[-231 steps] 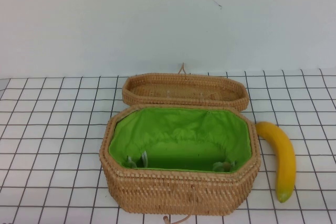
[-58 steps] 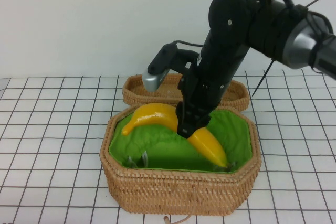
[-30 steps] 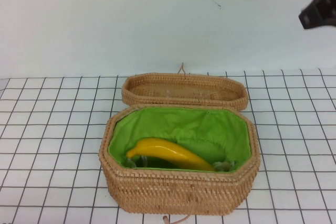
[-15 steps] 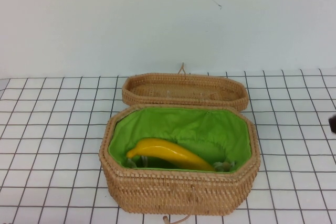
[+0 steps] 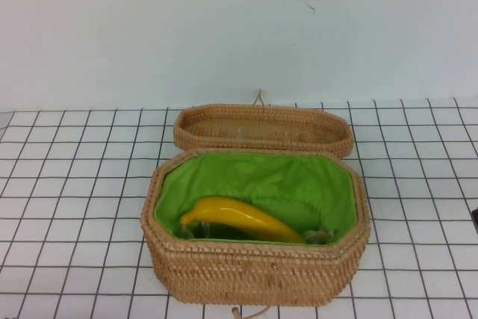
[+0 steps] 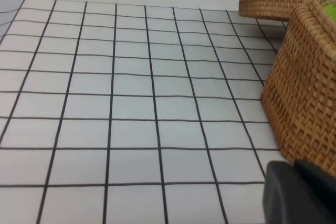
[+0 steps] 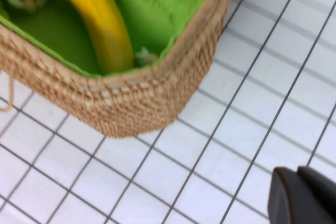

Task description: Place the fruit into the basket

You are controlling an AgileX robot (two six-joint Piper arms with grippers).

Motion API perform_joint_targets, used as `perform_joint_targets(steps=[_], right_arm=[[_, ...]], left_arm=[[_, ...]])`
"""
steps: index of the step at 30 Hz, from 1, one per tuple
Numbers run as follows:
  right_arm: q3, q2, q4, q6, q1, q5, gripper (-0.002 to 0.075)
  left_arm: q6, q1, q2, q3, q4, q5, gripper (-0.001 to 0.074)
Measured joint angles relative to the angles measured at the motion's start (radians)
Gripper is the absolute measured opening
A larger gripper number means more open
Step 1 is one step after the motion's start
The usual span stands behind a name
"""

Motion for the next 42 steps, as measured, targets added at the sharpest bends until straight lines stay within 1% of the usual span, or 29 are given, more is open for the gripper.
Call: perform_joint_targets(steps=[4,6,7,8,10,11,13,15,17,19,22,27,29,31,35,39,42], right_arm=[[0.0,-0.149,0.0,-0.002,0.0,0.003,0.0001],[0.002,-0.254,-0.057,-0.051,0.0,-0.009,0.0001],[0.008,-0.315,-0.105,-0.091,0.0,-0.04,0.0001],[0.019,-0.376,-0.129,-0.094,0.0,-0.086,0.0001],[0.084,-0.495,-0.145,-0.091,-0.016,-0.231,0.0001],[0.137,-0.538,-0.135,-0.086,-0.032,-0.306,0.0001],[0.27,-0.641,-0.079,-0.061,-0.095,-0.483,0.0001],[0.4,-0.733,0.005,-0.023,-0.164,-0.589,0.0001],[0.514,-0.825,0.081,0.002,-0.242,-0.637,0.0001],[0.616,-0.929,0.114,0.004,-0.303,-0.631,0.0001],[0.717,-1.007,0.114,0.004,-0.346,-0.611,0.0001],[0.81,-0.996,0.104,-0.035,-0.35,-0.53,0.0001],[0.809,-0.996,0.076,-0.062,-0.35,-0.428,0.0001],[0.812,-0.994,0.058,-0.071,-0.35,-0.384,0.0001],[0.812,-0.994,0.058,-0.058,-0.35,-0.366,0.0001],[0.812,-0.994,0.053,0.003,-0.35,-0.356,0.0001],[0.81,-0.996,-0.032,0.087,-0.35,-0.345,0.0001]], left_arm=[[0.0,0.0,0.0,0.0,0.0,0.0,0.0],[0.0,0.0,0.0,0.0,0.0,0.0,0.0],[0.0,0.0,0.0,0.0,0.0,0.0,0.0],[0.0,0.0,0.0,0.0,0.0,0.0,0.0],[0.0,0.0,0.0,0.0,0.0,0.0,0.0],[0.0,0.0,0.0,0.0,0.0,0.0,0.0],[0.0,0.0,0.0,0.0,0.0,0.0,0.0],[0.0,0.0,0.0,0.0,0.0,0.0,0.0],[0.0,0.0,0.0,0.0,0.0,0.0,0.0001],[0.0,0.0,0.0,0.0,0.0,0.0,0.0],[0.0,0.0,0.0,0.0,0.0,0.0,0.0],[0.0,0.0,0.0,0.0,0.0,0.0,0.0],[0.0,0.0,0.0,0.0,0.0,0.0,0.0],[0.0,0.0,0.0,0.0,0.0,0.0,0.0],[0.0,0.0,0.0,0.0,0.0,0.0,0.0001],[0.0,0.0,0.0,0.0,0.0,0.0,0.0],[0.0,0.0,0.0,0.0,0.0,0.0,0.0]])
